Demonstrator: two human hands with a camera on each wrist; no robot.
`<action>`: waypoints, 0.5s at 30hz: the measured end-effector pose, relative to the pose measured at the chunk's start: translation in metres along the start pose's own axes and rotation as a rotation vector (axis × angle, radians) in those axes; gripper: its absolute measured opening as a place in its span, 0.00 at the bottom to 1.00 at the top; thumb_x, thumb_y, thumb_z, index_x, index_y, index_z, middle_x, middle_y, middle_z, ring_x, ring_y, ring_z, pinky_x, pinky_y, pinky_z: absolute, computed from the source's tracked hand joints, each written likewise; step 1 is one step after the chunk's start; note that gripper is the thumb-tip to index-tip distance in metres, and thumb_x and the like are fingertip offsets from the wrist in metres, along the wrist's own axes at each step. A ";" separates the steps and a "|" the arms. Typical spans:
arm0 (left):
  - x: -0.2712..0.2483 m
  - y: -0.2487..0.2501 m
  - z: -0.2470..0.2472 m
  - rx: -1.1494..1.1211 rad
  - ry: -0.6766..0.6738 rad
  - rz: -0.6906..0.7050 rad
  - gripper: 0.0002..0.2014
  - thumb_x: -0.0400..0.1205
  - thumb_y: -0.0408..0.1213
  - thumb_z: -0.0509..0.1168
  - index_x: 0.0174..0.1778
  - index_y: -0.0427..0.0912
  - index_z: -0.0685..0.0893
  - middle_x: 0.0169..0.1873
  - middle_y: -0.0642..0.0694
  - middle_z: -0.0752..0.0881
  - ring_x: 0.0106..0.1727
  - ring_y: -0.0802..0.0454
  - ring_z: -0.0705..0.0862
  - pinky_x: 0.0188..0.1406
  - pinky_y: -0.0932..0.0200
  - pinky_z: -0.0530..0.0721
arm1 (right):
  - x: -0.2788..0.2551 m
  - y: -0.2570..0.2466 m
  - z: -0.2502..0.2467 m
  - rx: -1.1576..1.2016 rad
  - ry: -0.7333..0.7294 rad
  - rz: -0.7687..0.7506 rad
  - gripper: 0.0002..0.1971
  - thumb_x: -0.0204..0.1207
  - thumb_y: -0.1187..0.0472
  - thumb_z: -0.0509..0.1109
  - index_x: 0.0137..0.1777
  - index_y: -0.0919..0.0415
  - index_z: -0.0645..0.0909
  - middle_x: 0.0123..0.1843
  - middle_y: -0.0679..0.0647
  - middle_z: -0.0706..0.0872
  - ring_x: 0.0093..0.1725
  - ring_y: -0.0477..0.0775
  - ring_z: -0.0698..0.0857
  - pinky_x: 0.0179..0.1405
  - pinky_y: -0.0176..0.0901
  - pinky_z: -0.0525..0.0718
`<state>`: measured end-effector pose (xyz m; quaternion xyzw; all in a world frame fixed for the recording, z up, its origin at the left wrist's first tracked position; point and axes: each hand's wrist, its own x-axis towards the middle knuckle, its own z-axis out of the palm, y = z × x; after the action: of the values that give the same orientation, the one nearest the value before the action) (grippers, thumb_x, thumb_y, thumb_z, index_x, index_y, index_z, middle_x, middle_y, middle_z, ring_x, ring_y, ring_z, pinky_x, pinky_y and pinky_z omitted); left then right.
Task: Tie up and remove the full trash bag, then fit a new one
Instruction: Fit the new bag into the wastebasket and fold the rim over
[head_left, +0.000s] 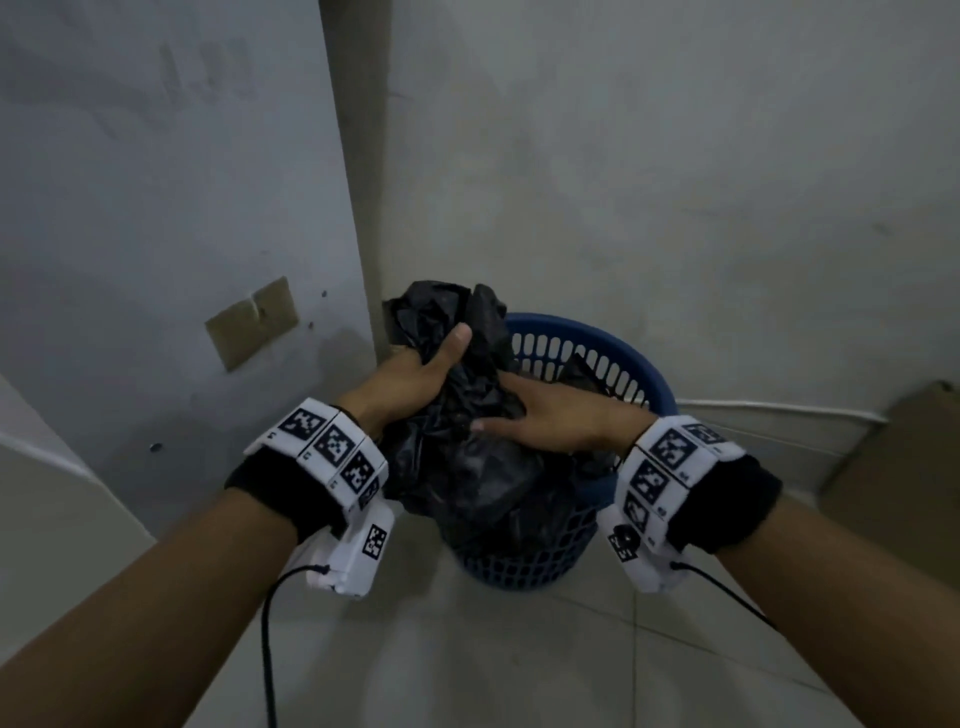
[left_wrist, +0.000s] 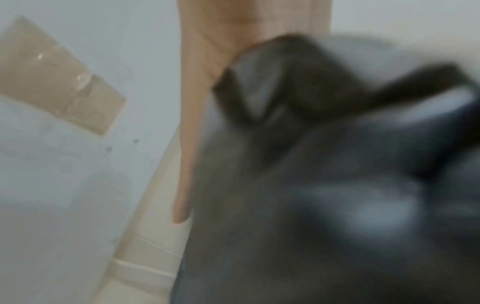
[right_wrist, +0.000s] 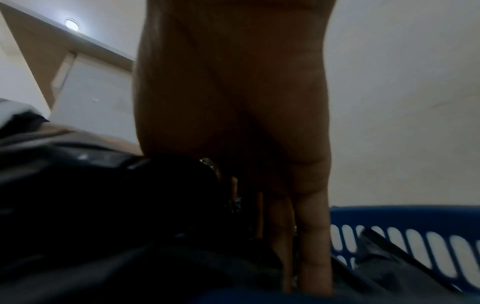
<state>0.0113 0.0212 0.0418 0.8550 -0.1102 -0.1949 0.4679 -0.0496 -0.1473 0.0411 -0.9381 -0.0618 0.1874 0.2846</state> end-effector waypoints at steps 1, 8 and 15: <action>0.004 -0.005 0.000 0.029 -0.023 -0.014 0.39 0.58 0.86 0.50 0.47 0.56 0.74 0.51 0.45 0.78 0.54 0.47 0.81 0.64 0.48 0.77 | 0.001 0.009 0.000 -0.054 0.028 0.035 0.33 0.83 0.42 0.60 0.85 0.43 0.52 0.84 0.48 0.63 0.80 0.56 0.68 0.76 0.46 0.68; 0.001 0.000 0.009 0.061 -0.030 0.081 0.36 0.79 0.66 0.55 0.79 0.49 0.69 0.74 0.49 0.76 0.72 0.45 0.76 0.74 0.50 0.72 | 0.003 0.048 -0.014 -0.153 0.302 0.173 0.18 0.87 0.59 0.53 0.75 0.52 0.72 0.65 0.61 0.83 0.48 0.60 0.80 0.44 0.48 0.75; 0.026 0.002 0.026 0.241 0.040 0.084 0.43 0.77 0.73 0.41 0.60 0.39 0.83 0.55 0.38 0.86 0.54 0.40 0.84 0.60 0.45 0.81 | 0.000 0.043 -0.015 0.517 0.015 0.083 0.36 0.73 0.32 0.66 0.79 0.35 0.58 0.72 0.44 0.77 0.70 0.55 0.78 0.67 0.56 0.81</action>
<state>0.0233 -0.0092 0.0254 0.9035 -0.1591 -0.1434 0.3713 -0.0432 -0.1903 0.0290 -0.8372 0.0287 0.2016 0.5076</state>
